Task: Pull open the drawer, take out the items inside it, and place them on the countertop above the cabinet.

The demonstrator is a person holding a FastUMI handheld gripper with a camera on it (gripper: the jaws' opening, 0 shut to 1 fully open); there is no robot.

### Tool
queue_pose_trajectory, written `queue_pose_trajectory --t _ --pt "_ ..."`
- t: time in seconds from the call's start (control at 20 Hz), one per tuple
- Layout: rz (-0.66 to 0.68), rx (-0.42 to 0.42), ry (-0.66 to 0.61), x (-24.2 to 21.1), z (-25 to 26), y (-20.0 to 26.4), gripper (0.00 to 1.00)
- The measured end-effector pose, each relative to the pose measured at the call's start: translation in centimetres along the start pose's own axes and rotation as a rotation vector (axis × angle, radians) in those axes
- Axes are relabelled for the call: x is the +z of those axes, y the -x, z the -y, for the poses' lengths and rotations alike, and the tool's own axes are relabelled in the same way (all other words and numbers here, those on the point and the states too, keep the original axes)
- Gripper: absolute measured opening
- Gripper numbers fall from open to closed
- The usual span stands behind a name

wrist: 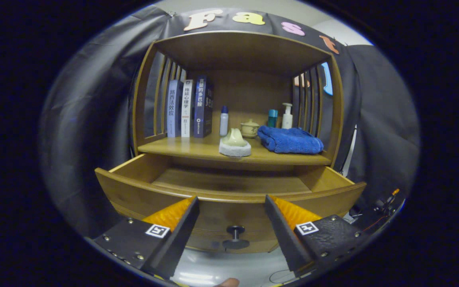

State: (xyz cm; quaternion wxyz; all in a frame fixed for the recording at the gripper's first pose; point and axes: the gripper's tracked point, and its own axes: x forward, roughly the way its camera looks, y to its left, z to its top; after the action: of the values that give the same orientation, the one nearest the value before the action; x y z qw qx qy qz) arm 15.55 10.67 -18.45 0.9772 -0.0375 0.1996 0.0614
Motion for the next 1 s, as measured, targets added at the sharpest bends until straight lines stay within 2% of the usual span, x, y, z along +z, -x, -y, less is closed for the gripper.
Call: queue_pose_trajectory --t 1.0 --pt "-0.028 0.002 -0.029 1.0 0.3 -5.3 0.98"
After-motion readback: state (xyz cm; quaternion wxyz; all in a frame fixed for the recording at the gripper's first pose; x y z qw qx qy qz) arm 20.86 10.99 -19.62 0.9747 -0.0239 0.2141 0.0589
